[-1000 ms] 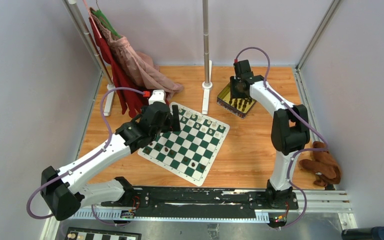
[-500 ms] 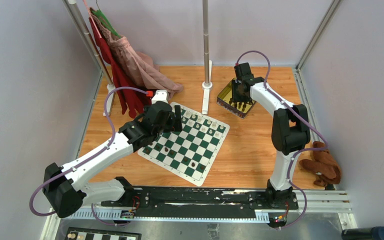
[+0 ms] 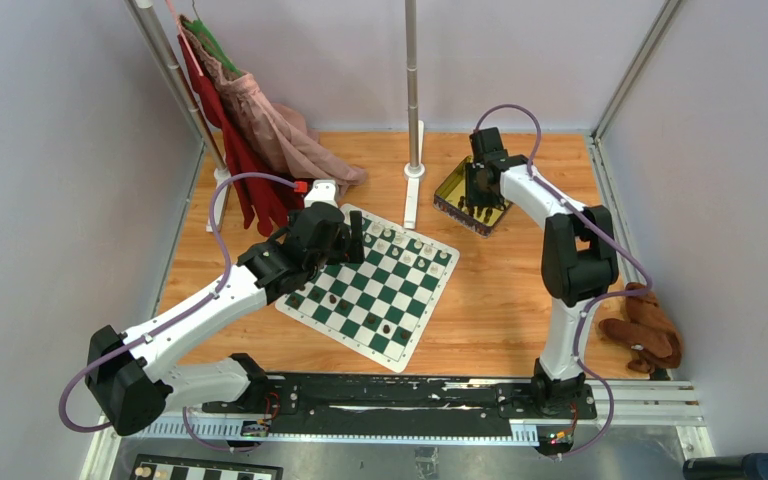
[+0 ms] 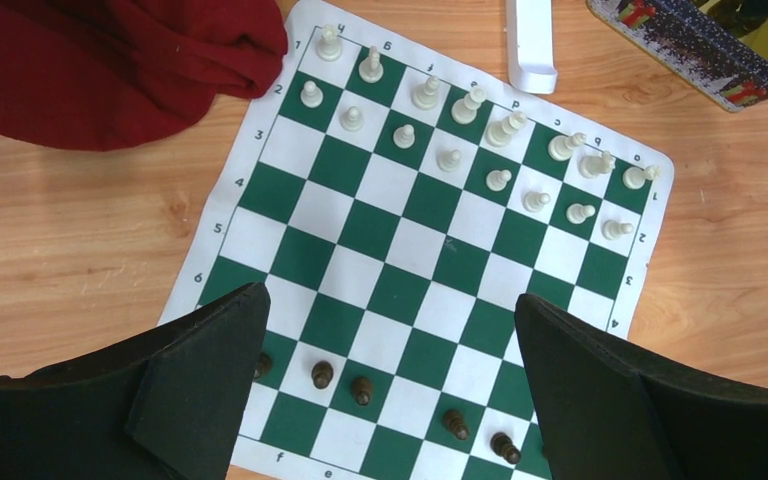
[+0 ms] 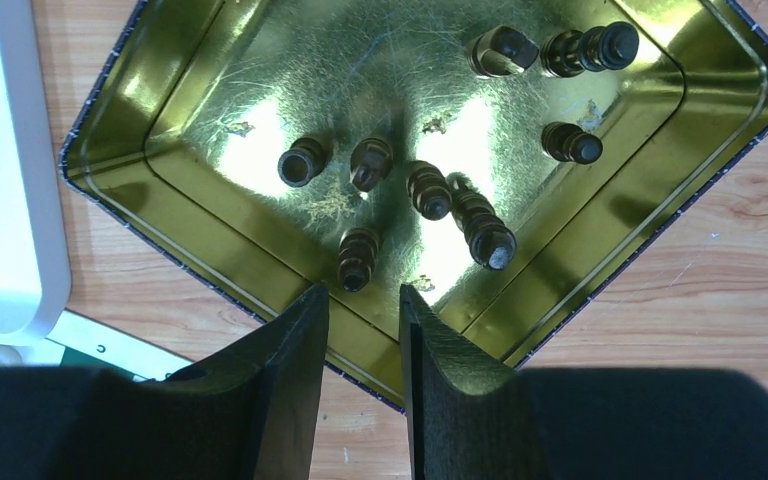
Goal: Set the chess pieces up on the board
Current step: Pick up the chess piece from the storage box.
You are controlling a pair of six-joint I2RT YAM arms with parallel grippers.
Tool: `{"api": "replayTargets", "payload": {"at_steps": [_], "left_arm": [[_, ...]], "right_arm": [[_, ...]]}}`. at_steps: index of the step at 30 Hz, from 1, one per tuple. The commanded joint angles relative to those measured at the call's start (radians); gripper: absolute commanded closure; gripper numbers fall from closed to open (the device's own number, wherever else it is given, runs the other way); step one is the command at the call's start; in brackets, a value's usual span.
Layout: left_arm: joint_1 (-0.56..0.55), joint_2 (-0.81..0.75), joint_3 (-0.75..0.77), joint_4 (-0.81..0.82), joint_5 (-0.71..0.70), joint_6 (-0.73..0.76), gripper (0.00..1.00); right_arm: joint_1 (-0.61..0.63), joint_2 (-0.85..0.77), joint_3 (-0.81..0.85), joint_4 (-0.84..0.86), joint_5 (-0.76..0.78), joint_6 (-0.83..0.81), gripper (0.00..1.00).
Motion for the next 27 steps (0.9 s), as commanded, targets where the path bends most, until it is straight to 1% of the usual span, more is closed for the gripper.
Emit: {"api": "replayTargets", "payload": {"at_steps": [1, 20, 27], "left_arm": [[0.001, 0.002, -0.006, 0.018, -0.006, 0.027, 0.00], [0.011, 0.033, 0.001, 0.033, 0.009, 0.076, 0.00], [0.024, 0.044, 0.000, 0.040, 0.023, 0.086, 0.00]], "right_arm": [[-0.022, 0.028, 0.013, -0.024, -0.014, 0.016, 0.64], [-0.026, 0.089, 0.070, -0.024, -0.035, 0.027, 0.64], [-0.026, 0.102, 0.077, -0.024, -0.039, 0.030, 0.66]]}}
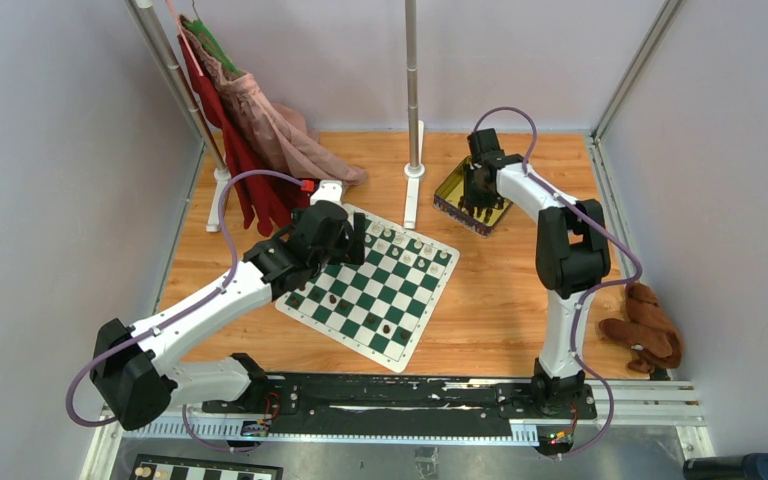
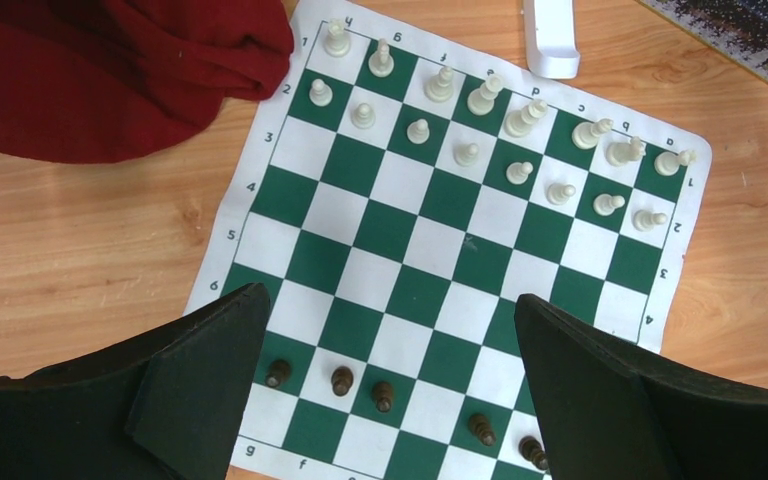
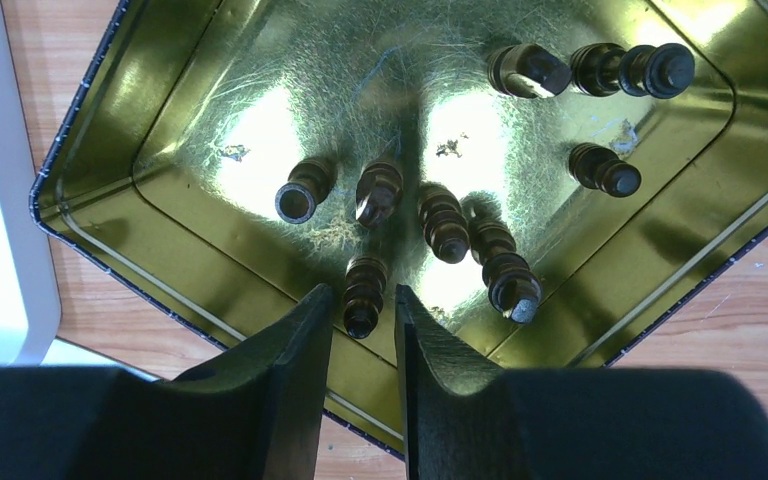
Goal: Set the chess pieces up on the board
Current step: Pick up the chess piece from the storage box.
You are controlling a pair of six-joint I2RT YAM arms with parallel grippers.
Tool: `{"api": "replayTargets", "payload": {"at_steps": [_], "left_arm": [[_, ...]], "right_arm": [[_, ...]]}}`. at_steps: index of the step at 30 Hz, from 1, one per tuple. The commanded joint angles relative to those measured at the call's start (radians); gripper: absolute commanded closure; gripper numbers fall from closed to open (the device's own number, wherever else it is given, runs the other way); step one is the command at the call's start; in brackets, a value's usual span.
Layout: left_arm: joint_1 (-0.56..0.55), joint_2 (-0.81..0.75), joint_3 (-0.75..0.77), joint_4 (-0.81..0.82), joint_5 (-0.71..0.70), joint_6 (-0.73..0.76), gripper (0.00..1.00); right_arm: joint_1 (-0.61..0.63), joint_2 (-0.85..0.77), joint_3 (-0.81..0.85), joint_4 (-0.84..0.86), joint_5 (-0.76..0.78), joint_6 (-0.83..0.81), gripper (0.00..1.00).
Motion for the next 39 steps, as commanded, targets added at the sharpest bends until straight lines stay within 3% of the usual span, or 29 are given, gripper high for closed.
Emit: {"api": "replayTargets", "payload": {"at_steps": [1, 8, 17, 23, 39], "left_arm": [[0.012, 0.009, 0.000, 0.033, 0.014, 0.020, 0.00], [0.022, 0.003, -0.009, 0.039, 0.024, 0.021, 0.00], [0.027, -0.011, -0.024, 0.038, 0.028, 0.020, 0.00], [0.027, -0.030, -0.027, 0.037, 0.027, 0.017, 0.00], [0.027, -0.098, -0.047, 0.018, 0.023, -0.001, 0.00]], "right_arm": [[-0.014, 0.027, 0.034, -0.022, -0.014, 0.018, 0.67], [-0.014, 0.031, 0.034, -0.028, -0.015, 0.022, 0.73], [-0.014, 0.021, 0.035, -0.034, -0.005, 0.022, 0.93], [-0.012, -0.002, 0.033, -0.037, 0.004, 0.014, 1.00], [-0.011, -0.104, 0.013, -0.017, 0.027, -0.009, 1.00]]}}
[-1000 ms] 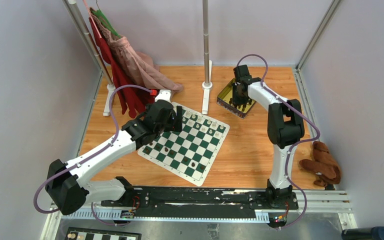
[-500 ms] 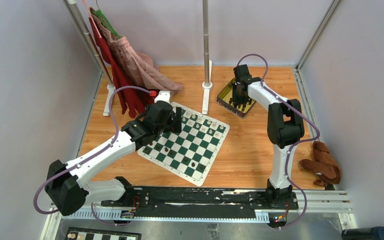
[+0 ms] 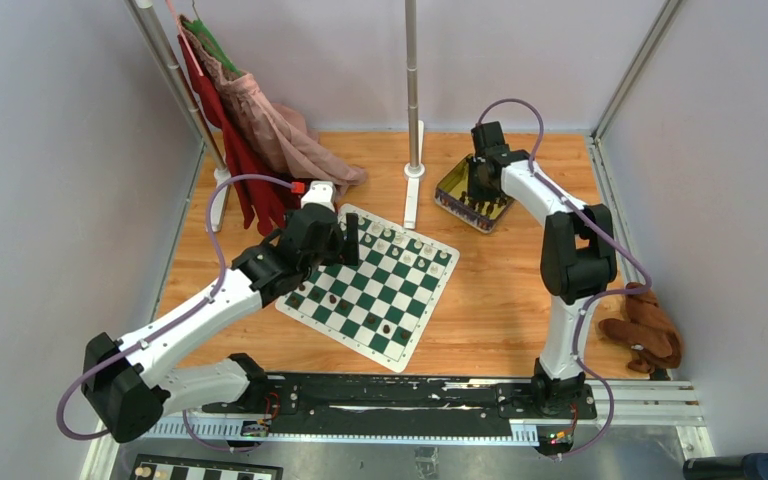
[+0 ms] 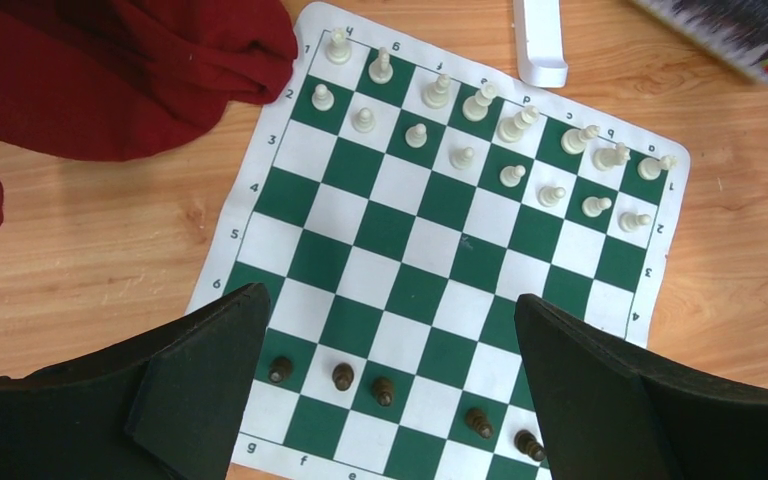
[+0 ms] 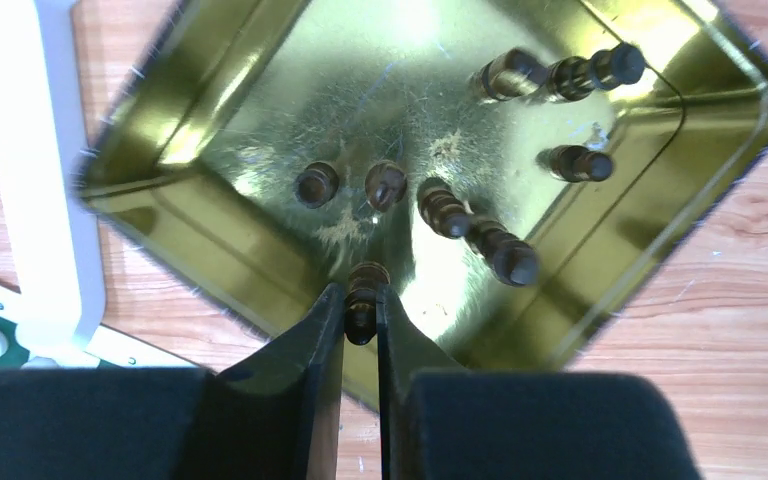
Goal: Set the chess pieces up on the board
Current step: Pick up the chess piece from the storage box.
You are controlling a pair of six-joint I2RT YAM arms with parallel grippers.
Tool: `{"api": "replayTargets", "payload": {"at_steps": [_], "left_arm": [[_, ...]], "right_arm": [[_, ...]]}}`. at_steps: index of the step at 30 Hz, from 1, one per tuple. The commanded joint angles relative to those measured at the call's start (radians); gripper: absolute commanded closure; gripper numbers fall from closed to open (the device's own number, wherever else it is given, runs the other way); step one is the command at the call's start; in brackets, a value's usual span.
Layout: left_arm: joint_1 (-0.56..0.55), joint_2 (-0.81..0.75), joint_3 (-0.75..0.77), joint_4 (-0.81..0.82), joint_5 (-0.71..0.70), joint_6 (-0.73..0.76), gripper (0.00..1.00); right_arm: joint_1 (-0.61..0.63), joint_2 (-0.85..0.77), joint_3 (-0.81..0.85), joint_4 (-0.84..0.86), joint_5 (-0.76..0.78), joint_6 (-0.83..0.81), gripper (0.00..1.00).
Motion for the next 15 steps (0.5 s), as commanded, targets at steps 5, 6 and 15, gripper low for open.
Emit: {"api": "replayTargets", "payload": {"at_steps": [5, 6, 15], "left_arm": [[0.006, -0.052, -0.021, -0.006, -0.001, -0.011, 0.00], [0.006, -0.055, -0.021, -0.008, -0.003, -0.011, 0.00], [0.006, -0.061, -0.009, -0.022, -0.006, -0.010, 0.00]], "right_arm": [[-0.008, -0.064, -0.012, -0.003, 0.019, -0.024, 1.00], [-0.008, -0.066, -0.016, -0.004, 0.019, -0.024, 1.00], [0.000, -0.109, -0.039, 0.001, 0.015, -0.037, 1.00]]}}
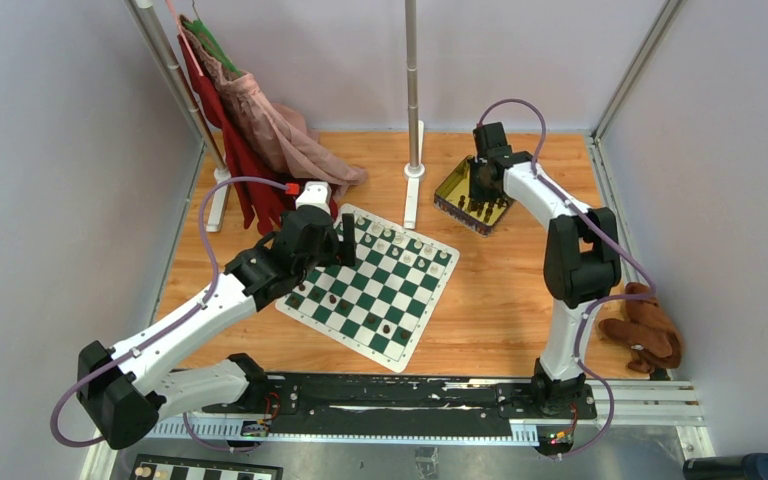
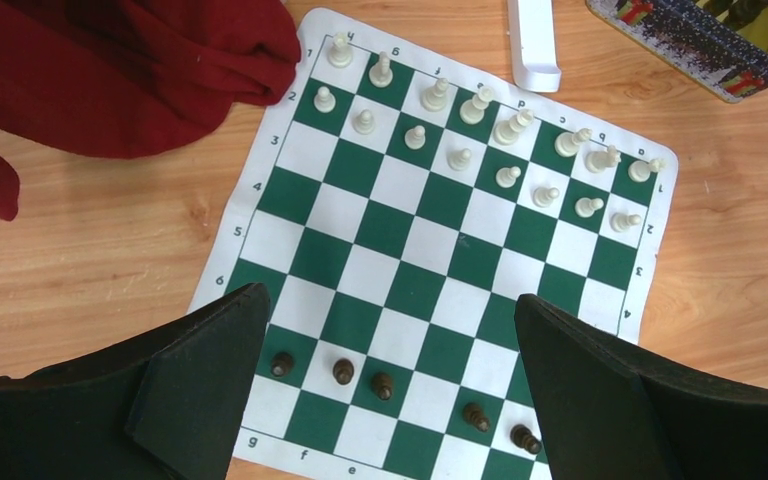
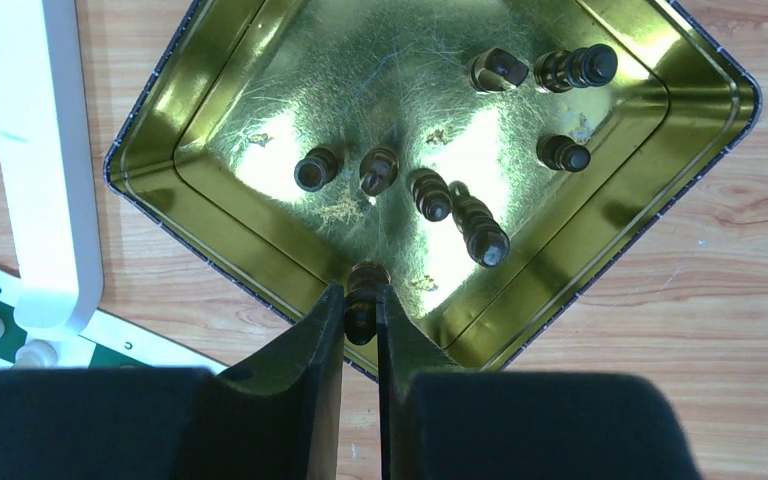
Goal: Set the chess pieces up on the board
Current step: Pick up the chess piece from the storage box, then place the chess piece on the chessboard.
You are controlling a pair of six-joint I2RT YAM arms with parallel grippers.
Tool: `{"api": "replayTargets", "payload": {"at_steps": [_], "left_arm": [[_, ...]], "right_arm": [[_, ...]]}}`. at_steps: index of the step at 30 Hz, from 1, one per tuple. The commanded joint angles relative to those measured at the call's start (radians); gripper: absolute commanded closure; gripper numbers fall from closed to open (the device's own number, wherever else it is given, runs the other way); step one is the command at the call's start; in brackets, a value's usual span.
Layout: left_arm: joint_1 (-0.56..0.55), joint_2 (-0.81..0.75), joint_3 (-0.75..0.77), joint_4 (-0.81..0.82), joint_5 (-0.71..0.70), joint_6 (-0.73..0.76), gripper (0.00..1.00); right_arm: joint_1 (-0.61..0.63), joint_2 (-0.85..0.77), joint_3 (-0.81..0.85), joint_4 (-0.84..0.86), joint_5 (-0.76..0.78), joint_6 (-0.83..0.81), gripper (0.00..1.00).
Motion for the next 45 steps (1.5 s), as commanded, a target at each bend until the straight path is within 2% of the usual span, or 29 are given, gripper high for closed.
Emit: {"api": "replayTargets", "payload": {"at_steps": [1, 12, 25, 36, 45], "left_arm": [[0.006, -0.014, 0.003, -0.012, -0.007, -0.002, 0.00], [0.006, -0.066, -0.027, -0.030, -0.025, -0.016, 0.00], [0.006, -0.141, -0.034, -0.081, -0.085, -0.043, 0.00], [0.006, -0.286, -0.038, -0.229, -0.207, -0.119, 0.00], [0.006, -0.402, -0.031, -0.316, -0.286, -0.164, 0.00]], "right_arm": [[0.005, -0.073, -0.012, -0.009, 0.011, -0.022, 1.00], [0.116, -0.221, -0.051, -0.088, 0.007, -0.063, 1.00], [0.457, -0.411, -0.166, -0.128, 0.007, -0.053, 1.00], [0.732, -0.332, -0.148, -0.090, -0.003, -0.058, 1.00], [0.856, -0.223, -0.114, -0.035, -0.020, -0.088, 1.00]]}}
